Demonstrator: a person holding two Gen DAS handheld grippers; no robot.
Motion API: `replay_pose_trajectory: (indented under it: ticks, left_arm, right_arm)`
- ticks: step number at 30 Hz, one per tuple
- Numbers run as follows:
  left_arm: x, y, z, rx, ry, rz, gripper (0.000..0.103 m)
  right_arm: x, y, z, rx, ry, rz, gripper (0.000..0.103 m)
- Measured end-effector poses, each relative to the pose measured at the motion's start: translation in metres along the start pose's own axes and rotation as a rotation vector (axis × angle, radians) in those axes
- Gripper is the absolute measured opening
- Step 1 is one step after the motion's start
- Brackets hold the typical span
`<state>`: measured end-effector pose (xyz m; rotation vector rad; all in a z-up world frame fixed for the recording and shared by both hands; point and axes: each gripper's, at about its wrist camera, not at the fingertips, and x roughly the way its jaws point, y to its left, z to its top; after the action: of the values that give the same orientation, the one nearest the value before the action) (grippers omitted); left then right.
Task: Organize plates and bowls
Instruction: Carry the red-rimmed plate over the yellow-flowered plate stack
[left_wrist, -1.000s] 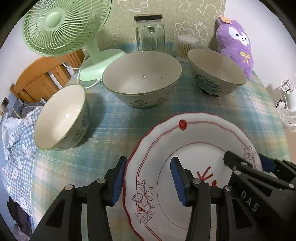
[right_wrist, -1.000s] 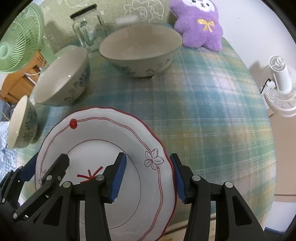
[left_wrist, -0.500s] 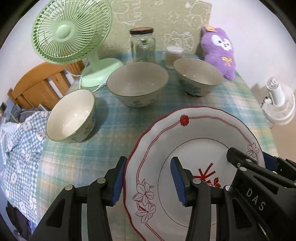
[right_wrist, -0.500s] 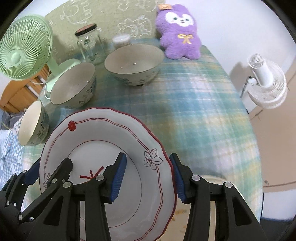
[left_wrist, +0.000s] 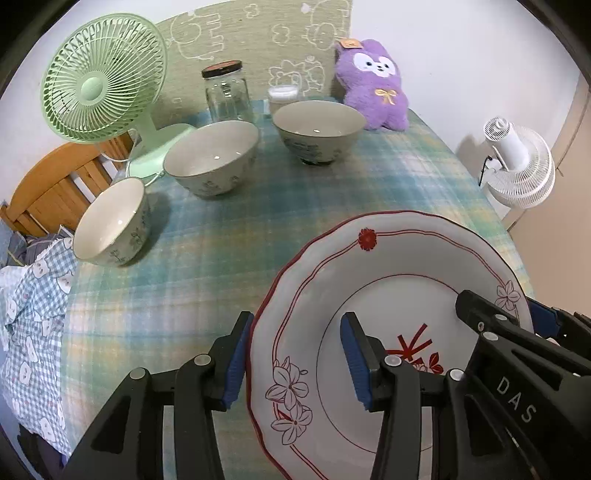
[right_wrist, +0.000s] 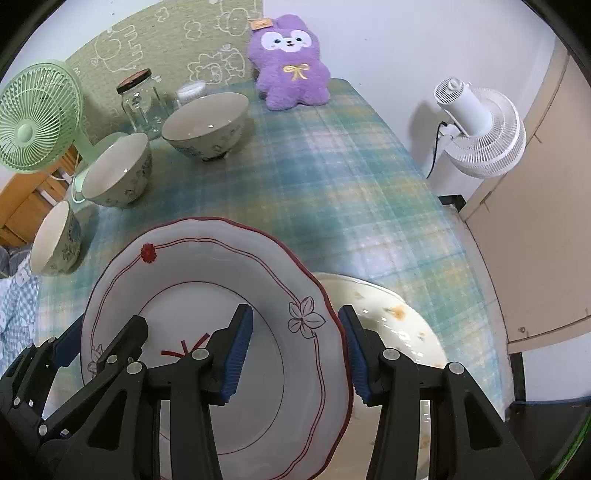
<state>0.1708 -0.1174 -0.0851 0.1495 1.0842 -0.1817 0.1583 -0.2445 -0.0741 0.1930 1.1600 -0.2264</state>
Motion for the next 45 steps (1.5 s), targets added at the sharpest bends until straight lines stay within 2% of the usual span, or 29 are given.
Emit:
replay_pose_trajectory:
  ticks: [11, 20, 34, 37, 40, 45]
  left_arm:
    - [0.001, -0.052, -0.029, -0.016, 0.047, 0.006, 0.047]
    - [0.012, -0.076, -0.040, -0.032, 0.073, 0.014, 0.047]
    - [0.014, -0.086, -0.039, -0.085, 0.054, 0.051, 0.048]
    - [0.015, -0.086, -0.038, -0.091, 0.063, 0.064, 0.052]
    - [0.015, -0.085, -0.038, -0.095, 0.062, 0.072, 0.051]
    - [0.016, -0.084, -0.038, -0.091, 0.069, 0.068, 0.062]
  right_arm:
    - [0.004, -0.056, -0.028, -0.026, 0.074, 0.001, 0.052]
    - [0.017, -0.082, -0.036, -0.060, 0.116, -0.001, 0.052]
    - [0.021, -0.090, -0.029, -0.098, 0.109, -0.002, 0.048]
    - [0.021, -0.089, -0.028, -0.117, 0.107, 0.004, 0.042]
    - [0.022, -0.090, -0.027, -0.121, 0.110, 0.003, 0.042]
    - [0.022, -0.089, -0.027, -0.123, 0.102, 0.014, 0.043]
